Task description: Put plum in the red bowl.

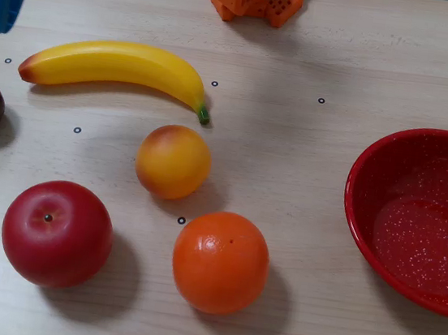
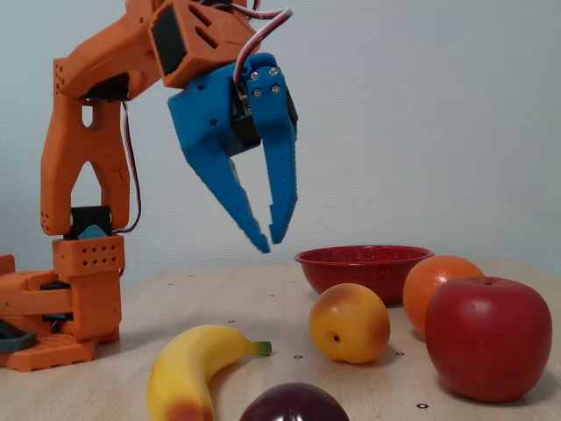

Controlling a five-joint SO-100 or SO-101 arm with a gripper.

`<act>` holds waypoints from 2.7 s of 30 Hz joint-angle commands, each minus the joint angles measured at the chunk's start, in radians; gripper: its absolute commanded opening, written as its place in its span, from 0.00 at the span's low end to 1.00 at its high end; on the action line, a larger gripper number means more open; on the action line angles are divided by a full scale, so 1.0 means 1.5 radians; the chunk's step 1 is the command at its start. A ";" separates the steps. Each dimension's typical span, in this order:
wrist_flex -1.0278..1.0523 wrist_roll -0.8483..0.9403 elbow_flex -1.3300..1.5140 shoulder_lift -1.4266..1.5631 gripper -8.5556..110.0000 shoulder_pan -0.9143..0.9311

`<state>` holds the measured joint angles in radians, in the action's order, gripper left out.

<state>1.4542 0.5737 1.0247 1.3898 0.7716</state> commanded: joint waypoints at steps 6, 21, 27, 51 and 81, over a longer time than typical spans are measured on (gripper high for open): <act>0.044 0.084 -0.139 -0.046 0.10 0.058; 0.094 0.247 -0.229 -0.159 0.35 0.143; 0.108 0.295 -0.247 -0.182 0.42 0.166; 0.072 0.227 -0.302 -0.273 0.44 0.157; 0.018 0.145 -0.337 -0.357 0.44 0.116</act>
<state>1.5033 0.8145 0.6320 0.7900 0.9710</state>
